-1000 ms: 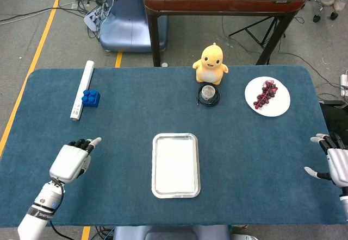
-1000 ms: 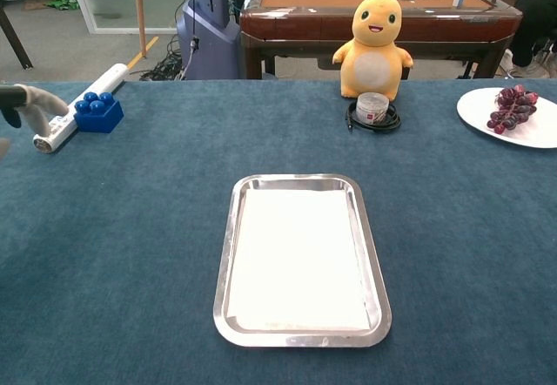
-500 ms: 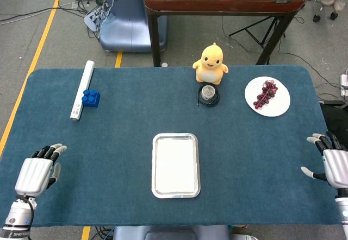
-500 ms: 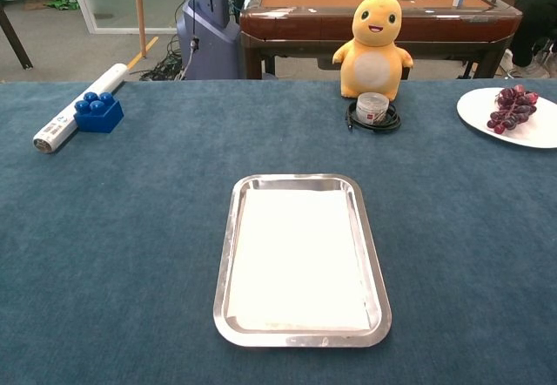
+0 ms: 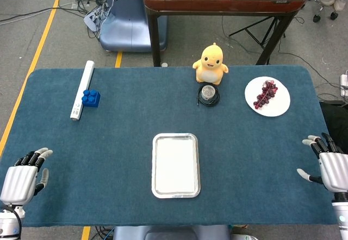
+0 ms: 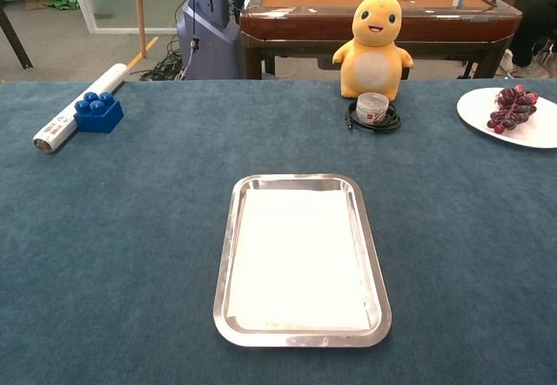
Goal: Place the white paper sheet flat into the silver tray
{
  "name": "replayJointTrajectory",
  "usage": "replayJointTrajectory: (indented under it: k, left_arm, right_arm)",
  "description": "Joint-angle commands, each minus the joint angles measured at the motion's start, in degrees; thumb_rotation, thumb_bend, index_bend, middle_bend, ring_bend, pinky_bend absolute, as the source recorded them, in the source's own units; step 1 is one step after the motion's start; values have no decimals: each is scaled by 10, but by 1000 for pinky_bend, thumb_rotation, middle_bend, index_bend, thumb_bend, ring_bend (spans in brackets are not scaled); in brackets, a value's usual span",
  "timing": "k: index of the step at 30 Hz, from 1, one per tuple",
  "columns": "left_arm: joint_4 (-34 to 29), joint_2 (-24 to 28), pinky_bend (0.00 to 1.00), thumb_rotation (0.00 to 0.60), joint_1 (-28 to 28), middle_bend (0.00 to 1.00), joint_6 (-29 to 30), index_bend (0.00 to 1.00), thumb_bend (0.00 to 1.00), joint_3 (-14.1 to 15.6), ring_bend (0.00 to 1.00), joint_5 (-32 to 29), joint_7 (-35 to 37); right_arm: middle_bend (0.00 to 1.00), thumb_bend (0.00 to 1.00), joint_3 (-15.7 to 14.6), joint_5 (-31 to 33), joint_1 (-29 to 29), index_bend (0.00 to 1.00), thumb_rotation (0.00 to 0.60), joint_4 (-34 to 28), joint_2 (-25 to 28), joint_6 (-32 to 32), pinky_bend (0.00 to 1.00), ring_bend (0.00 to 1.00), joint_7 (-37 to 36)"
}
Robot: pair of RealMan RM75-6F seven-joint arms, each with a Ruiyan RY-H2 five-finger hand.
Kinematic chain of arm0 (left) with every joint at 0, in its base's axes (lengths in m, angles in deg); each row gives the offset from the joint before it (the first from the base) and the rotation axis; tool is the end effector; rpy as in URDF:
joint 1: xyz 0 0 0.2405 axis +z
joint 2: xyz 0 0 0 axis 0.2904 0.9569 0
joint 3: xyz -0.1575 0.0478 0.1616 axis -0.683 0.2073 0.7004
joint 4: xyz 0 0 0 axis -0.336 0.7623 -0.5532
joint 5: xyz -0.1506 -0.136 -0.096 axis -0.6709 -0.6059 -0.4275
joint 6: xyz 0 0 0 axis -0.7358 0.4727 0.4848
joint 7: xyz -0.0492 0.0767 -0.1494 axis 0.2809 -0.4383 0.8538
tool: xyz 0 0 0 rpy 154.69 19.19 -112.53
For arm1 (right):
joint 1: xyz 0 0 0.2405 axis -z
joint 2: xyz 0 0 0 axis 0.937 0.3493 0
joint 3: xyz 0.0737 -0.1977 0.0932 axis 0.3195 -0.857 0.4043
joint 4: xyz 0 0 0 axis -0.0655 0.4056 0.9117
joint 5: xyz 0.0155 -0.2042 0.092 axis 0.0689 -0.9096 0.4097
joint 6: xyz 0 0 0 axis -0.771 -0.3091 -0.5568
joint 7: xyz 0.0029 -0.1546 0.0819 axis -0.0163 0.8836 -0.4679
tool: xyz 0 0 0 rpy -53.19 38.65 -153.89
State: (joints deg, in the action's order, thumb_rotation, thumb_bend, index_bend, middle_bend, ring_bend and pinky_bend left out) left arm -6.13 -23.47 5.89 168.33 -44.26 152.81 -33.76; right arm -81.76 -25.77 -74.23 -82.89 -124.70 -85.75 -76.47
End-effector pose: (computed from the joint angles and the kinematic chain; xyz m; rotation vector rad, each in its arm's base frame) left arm -0.2697 0.2030 0.1123 -1.4420 -0.7260 -0.8158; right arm -0.3036 -0.2114 0.1522 1.3798 -0.8872 0.7220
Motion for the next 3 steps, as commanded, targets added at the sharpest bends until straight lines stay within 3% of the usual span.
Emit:
replayJointTrajectory:
  k: [1, 3]
  left_arm:
    - [1, 3, 342, 600, 6, 237, -7, 260, 539, -7, 220, 5, -1]
    - [3, 2, 342, 600, 9, 237, -10, 260, 539, -12, 220, 6, -1]
  right_arm:
    - [229, 28, 0, 4, -2, 278, 600, 1, 0, 5, 297, 84, 2]
    - [229, 28, 0, 4, -2, 278, 600, 1, -1, 7, 297, 84, 2]
